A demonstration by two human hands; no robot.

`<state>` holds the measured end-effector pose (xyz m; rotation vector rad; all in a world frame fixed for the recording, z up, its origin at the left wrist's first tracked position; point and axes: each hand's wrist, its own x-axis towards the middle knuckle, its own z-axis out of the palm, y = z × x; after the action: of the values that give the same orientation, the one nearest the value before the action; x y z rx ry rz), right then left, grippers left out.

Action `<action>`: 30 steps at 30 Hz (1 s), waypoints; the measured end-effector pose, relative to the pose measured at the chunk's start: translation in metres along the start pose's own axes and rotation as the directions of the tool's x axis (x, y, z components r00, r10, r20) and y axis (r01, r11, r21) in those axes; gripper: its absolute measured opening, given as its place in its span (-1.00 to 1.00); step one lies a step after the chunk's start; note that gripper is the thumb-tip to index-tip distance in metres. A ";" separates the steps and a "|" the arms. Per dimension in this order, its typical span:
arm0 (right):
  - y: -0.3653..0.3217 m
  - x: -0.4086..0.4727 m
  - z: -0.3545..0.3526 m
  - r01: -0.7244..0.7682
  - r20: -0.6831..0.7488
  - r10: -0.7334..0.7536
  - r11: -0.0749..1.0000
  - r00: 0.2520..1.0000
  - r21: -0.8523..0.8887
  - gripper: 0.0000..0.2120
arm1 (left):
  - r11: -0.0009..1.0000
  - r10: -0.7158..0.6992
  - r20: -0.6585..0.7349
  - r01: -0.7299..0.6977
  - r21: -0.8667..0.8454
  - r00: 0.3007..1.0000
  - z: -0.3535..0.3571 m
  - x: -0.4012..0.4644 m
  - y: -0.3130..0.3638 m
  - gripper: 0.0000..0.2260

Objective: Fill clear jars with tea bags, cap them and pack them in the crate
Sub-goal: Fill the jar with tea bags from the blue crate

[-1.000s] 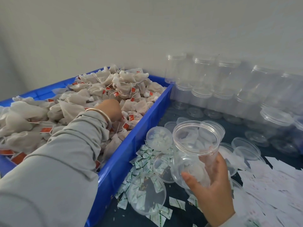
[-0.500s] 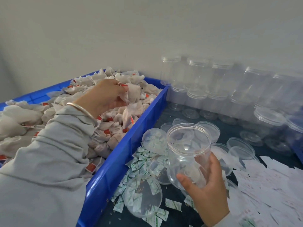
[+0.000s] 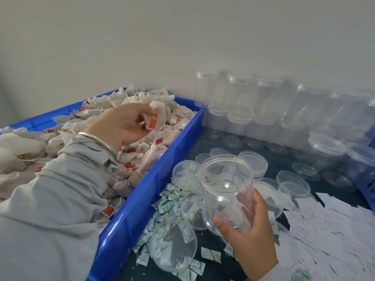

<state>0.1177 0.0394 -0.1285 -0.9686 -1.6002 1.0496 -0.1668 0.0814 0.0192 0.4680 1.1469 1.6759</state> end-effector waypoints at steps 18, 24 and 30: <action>-0.005 -0.002 0.001 0.054 0.017 -0.052 0.987 0.998 -0.154 0.03 | 0.953 -0.167 0.678 -0.060 0.298 0.715 0.046 -0.051 -0.034 -0.91; -0.005 -0.001 0.000 0.044 0.020 -0.042 0.990 0.999 -0.135 0.01 | 0.936 -0.081 0.582 -0.139 0.323 0.809 0.035 -0.039 -0.022 -0.98; -0.004 -0.001 -0.001 0.042 0.009 -0.041 0.996 0.999 -0.084 0.00 | 0.466 0.314 0.132 -0.274 0.842 0.940 -0.003 0.003 -0.011 -0.85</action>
<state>0.1180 0.0378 -0.1250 -0.9845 -1.6745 0.9649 -0.1646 0.0830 0.0080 1.3337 2.0100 1.2611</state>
